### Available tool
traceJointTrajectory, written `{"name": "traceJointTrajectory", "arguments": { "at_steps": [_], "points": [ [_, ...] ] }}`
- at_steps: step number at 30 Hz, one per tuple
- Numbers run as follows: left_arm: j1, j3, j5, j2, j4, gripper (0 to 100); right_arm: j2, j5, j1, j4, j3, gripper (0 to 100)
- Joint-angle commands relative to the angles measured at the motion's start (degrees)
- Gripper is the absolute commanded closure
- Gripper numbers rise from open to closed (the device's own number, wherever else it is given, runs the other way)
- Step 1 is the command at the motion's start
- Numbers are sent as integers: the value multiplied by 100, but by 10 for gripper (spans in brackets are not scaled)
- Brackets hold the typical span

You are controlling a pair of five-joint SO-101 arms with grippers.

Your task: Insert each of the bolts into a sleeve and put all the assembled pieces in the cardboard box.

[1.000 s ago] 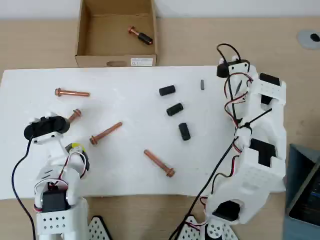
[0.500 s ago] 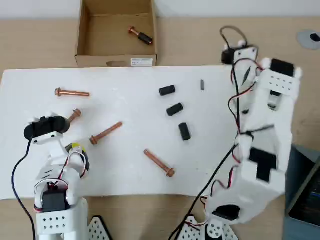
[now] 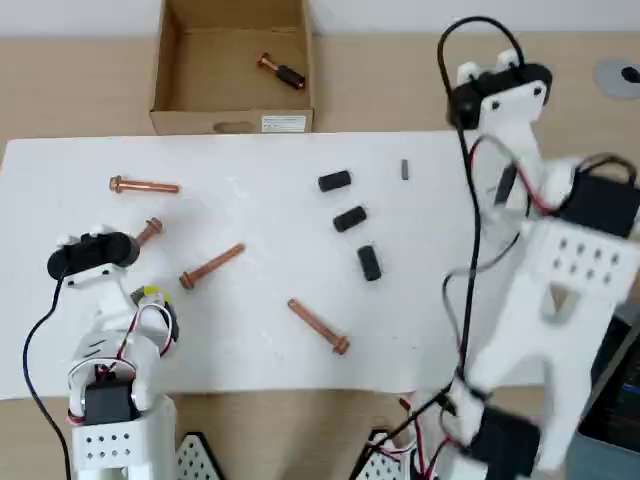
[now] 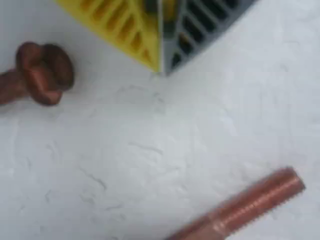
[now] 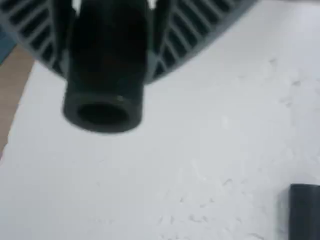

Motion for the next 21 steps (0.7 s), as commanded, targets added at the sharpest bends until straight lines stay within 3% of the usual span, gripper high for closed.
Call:
{"name": "traceJointTrajectory", "arguments": {
  "at_steps": [1, 12, 21],
  "points": [
    [-9, -105, -44, -40, -35, 997, -1051, -237, -119, 70, 699, 988],
    [-9, -1433, -651, 242, 18, 997, -3547, -879, -84, -202, 2905, 988],
    [9, -3982, -712, 3275, 79, 997, -3793, -1310, 215, -598, 3327, 988]
  ]
}}
